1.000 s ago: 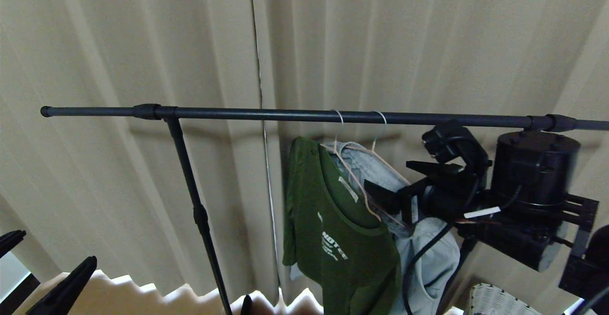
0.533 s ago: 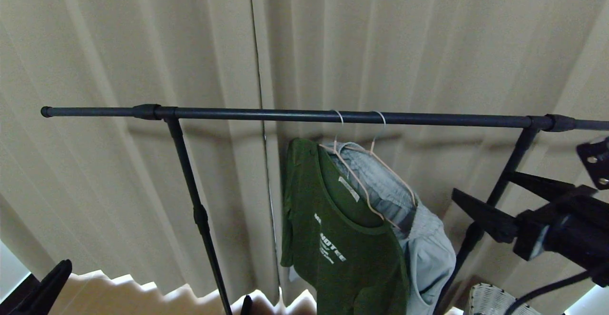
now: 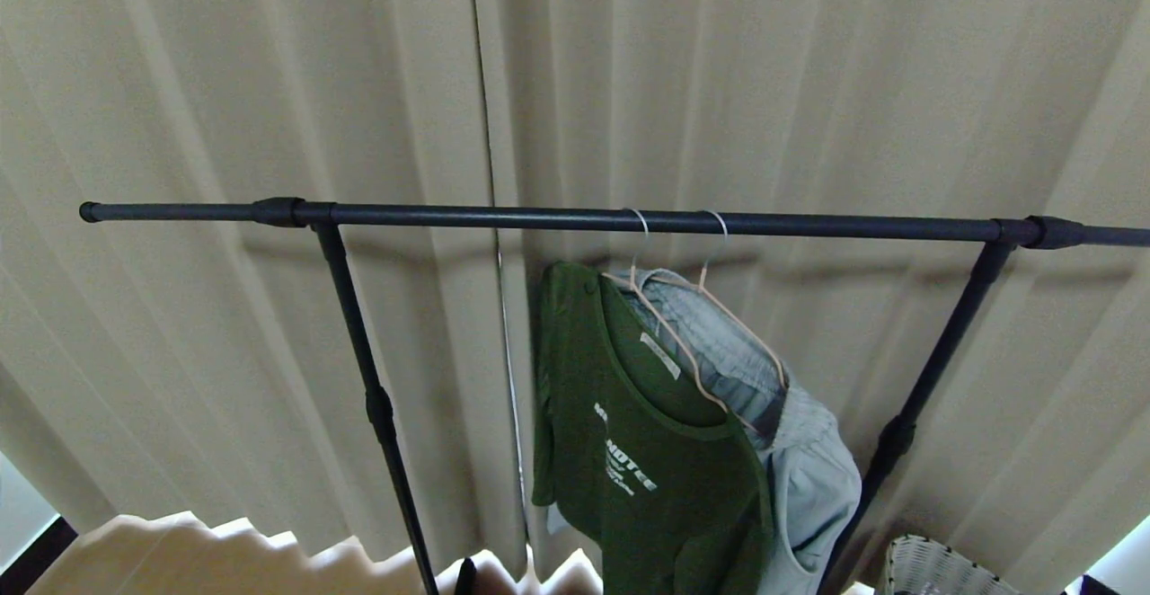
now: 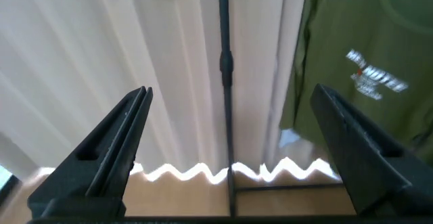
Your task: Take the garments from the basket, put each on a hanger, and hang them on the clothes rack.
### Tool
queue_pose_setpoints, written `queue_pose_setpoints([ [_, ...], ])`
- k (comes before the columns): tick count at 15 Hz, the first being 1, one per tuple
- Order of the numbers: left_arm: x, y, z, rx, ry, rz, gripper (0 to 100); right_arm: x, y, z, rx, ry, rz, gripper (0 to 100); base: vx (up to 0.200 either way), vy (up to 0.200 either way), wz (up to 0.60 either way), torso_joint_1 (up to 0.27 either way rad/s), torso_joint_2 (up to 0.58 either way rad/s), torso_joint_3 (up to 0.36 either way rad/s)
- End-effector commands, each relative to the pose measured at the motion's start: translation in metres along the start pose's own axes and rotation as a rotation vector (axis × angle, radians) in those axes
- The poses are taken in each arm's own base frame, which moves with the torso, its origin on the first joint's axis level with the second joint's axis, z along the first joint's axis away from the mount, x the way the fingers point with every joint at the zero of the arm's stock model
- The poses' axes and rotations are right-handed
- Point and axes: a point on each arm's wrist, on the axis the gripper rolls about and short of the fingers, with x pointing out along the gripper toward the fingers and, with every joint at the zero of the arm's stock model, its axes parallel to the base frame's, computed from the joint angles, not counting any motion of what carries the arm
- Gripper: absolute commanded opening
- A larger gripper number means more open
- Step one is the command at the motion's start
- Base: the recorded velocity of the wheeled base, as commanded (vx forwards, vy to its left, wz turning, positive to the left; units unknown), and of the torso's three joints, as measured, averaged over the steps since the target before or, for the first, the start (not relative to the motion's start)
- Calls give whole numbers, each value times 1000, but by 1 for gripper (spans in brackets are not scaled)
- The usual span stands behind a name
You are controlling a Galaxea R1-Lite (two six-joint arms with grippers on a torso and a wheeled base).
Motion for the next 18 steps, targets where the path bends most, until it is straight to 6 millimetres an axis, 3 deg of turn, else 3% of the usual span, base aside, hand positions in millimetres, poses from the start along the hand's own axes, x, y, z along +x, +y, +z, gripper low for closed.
queue_pose_setpoints([
  [1,-1,-1,-14,-1,1,-3,100,-30,-9,-26,40,-61,-164,100,0,0,0,0,0,0],
  [7,2,2,-31,12,45,-210,100,-37,-5,-73,76,-39,-312,100,0,0,0,0,0,0],
  [8,2,3,-31,12,45,-195,100,-37,-5,-77,84,-63,-307,100,0,0,0,0,0,0],
  [11,-1,5,-35,1,31,67,100,-31,-4,-77,93,-103,-300,100,0,0,0,0,0,0],
  [15,-1,6,-35,-37,32,126,100,-17,-4,-80,99,-232,-244,100,0,0,0,0,0,0],
  [18,-1,7,-35,-58,31,152,100,-21,-5,-85,95,-329,-122,100,0,0,0,0,0,0],
])
